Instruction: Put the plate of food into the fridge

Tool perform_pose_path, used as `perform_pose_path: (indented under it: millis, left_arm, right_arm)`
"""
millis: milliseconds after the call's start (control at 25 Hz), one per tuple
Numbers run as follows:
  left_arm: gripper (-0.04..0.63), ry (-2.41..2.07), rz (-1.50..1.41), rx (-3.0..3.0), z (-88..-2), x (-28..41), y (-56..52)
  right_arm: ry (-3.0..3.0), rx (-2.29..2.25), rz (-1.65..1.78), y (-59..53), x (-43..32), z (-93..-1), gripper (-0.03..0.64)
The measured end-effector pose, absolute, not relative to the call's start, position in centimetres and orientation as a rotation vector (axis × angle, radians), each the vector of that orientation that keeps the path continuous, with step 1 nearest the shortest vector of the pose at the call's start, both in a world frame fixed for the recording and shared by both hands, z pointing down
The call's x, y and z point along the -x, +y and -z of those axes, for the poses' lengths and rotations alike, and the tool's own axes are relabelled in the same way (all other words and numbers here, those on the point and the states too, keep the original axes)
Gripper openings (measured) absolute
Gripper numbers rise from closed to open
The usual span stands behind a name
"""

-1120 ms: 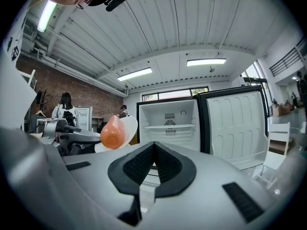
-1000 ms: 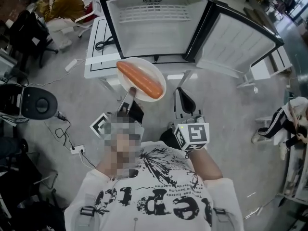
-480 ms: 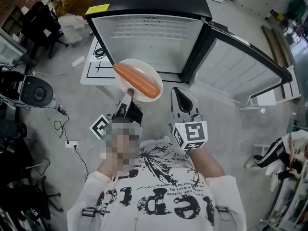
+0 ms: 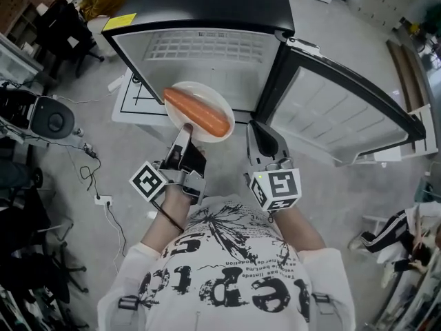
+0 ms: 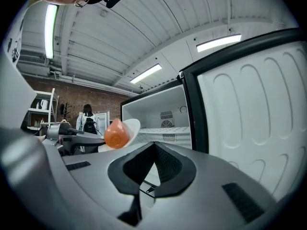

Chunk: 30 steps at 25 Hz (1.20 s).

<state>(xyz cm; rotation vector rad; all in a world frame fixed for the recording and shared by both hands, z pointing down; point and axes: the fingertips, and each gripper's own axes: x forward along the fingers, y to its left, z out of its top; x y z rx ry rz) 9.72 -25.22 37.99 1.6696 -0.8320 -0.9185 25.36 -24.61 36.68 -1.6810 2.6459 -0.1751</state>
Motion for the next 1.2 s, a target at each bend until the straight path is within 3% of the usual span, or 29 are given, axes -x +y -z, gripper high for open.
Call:
perform_pose_path:
  millis: [1200]
  left_arm:
    - [0.022, -0.585, 0.732, -1.689, -37.5, -4.7, -41.2]
  right_arm:
    - [2.384, 2.053, 0.361, -34.8, -17.8, -39.9, -0.002]
